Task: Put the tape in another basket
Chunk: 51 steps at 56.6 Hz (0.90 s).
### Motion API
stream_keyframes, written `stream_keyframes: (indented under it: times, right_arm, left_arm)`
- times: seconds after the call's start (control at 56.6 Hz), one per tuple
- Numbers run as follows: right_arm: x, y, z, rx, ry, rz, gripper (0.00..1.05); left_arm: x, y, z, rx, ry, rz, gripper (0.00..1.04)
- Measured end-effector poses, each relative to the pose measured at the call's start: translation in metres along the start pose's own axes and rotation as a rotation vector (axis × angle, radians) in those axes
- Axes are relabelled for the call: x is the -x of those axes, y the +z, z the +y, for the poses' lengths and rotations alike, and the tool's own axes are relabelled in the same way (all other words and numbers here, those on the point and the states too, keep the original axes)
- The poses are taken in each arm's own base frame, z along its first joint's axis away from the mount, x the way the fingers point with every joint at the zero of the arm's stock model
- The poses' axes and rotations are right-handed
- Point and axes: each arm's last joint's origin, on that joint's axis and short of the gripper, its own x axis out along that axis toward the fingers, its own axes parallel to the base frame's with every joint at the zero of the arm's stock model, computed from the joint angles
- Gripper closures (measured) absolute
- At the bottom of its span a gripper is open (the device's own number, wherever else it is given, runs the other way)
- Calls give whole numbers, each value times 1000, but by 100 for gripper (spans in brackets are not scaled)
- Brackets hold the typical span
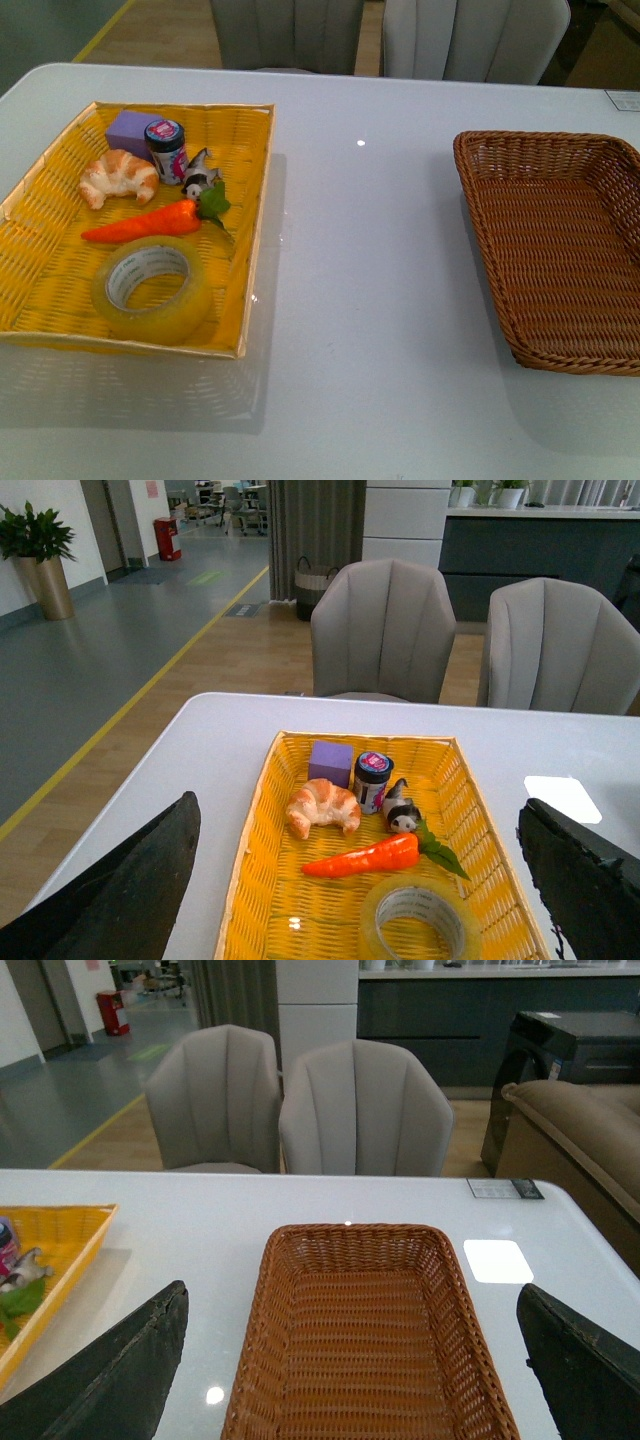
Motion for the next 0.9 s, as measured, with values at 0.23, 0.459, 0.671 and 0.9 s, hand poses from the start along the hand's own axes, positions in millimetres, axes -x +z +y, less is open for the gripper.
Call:
stream_keyframes:
  times: [0.23, 0.459, 0.671, 0.9]
  right_arm:
    - [0, 0, 0, 0, 0, 0, 9]
    - [0, 0, 0, 0, 0, 0, 9]
    - [0, 0, 0, 0, 0, 0, 9]
    - [0, 0, 0, 0, 1, 0, 9]
  left_arm:
    - [0, 0, 0, 0, 0, 0, 9]
    - [0, 0, 0, 0, 0, 0, 9]
    - [0, 0, 0, 0, 0, 0, 9]
    - [-14, 10, 2, 22, -285, 319, 9]
